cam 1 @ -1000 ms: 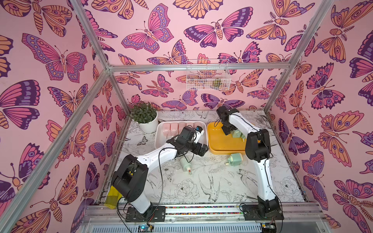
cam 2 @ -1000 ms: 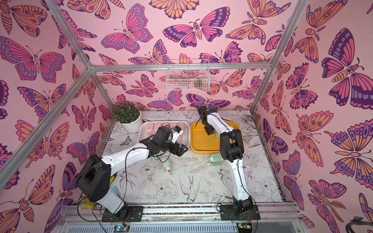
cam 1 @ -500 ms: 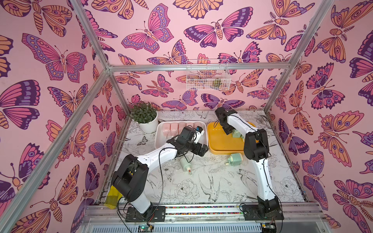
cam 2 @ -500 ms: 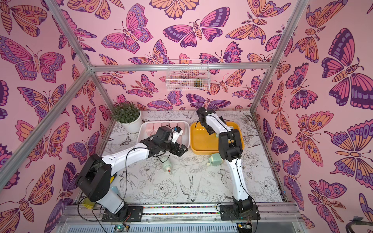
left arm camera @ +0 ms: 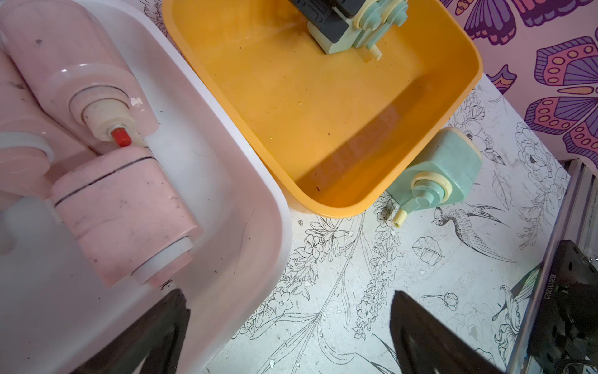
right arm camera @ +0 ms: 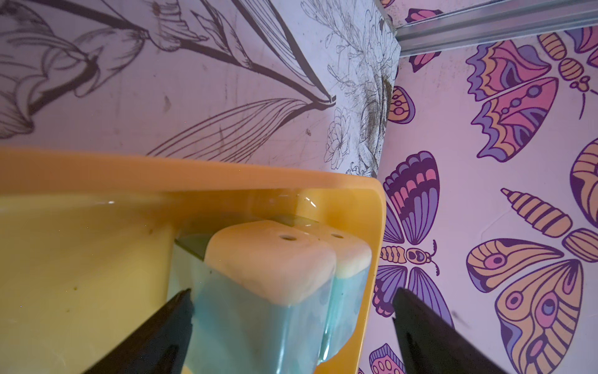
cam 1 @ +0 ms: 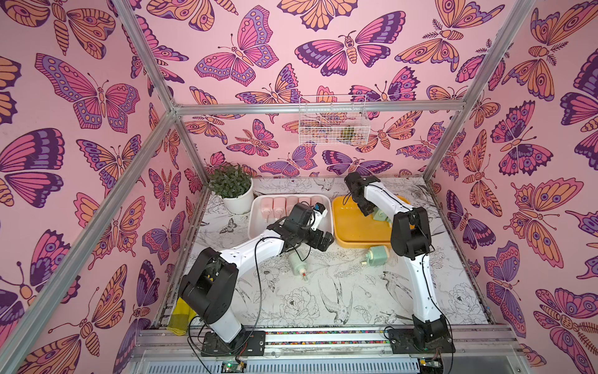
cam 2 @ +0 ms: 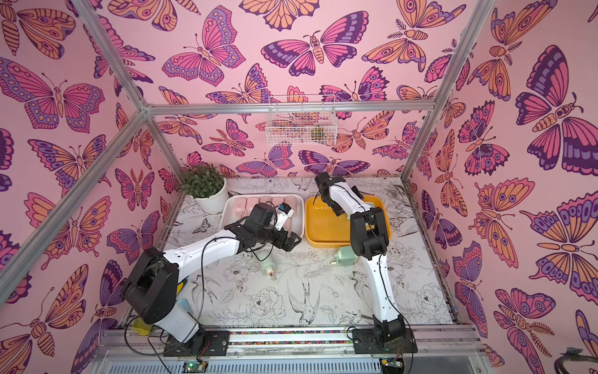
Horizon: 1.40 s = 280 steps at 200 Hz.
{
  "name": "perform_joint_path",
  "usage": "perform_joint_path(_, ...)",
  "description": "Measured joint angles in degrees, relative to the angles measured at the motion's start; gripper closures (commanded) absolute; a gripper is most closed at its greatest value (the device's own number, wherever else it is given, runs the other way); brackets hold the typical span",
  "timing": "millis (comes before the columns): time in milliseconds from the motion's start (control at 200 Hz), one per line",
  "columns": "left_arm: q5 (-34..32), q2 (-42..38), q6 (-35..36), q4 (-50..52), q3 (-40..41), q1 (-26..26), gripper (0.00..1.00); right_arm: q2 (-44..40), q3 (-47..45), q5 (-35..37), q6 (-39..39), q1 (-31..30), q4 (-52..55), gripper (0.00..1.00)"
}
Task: Place the pencil sharpeners by color into the storage box
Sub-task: Place the pencil sharpener in the storage box.
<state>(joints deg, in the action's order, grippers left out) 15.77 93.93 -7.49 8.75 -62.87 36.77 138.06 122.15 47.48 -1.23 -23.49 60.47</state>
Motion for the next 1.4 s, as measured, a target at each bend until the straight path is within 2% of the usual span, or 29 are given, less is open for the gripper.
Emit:
perform_joint_path(406,-0.3,0.0,0.0,0.0,0.3,0.0,0.0,3.1,1.7,-1.4,-1.8,-1.3,0.5,0.01)
perform_joint_path(951,-0.4,0.0,0.7,-0.1,0.5,0.0,0.0,4.1,1.7,5.4,-3.3,-1.3,0.4,0.01)
perform_joint_path(1402,-0.3,0.0,0.7,-0.1,0.5,0.0,0.0,3.5,-1.7,5.4,-7.3,-1.7,-3.1,0.01)
